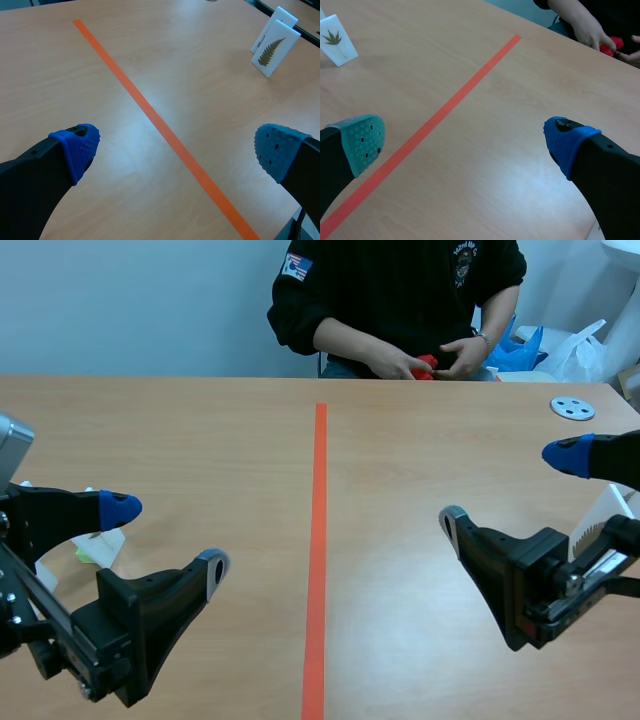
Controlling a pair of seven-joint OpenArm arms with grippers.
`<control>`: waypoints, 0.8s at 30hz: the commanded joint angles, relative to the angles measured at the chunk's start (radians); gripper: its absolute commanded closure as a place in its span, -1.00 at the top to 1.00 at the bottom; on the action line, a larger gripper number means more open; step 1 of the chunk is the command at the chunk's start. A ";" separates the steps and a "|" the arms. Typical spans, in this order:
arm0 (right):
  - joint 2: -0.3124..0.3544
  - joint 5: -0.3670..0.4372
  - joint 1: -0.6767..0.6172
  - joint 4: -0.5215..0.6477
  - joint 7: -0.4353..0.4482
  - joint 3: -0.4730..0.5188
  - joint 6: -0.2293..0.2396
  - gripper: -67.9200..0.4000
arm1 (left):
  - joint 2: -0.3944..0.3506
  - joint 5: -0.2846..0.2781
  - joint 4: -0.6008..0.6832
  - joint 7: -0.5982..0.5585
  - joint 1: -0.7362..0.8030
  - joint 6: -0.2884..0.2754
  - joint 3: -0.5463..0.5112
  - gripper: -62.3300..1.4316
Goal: Sort the leaf by its shape. The table is split by an orange tape line. A compound leaf with several leaflets goes to the left side, a simple leaf with one blade goes to the right side. Return to the home posture when a red brick is placed on the table.
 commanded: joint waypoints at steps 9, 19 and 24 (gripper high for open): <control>0.000 0.014 -0.005 0.001 0.018 0.016 -0.006 1.00 | -0.050 -0.013 0.005 -0.010 0.000 0.013 -0.029 1.00; 0.000 0.014 -0.005 0.001 0.018 0.016 -0.006 1.00 | -0.050 -0.016 0.005 -0.010 0.000 0.013 -0.029 1.00; 0.000 0.013 -0.005 0.001 0.018 0.016 -0.006 1.00 | -0.050 -0.015 0.005 -0.010 0.000 0.013 -0.029 1.00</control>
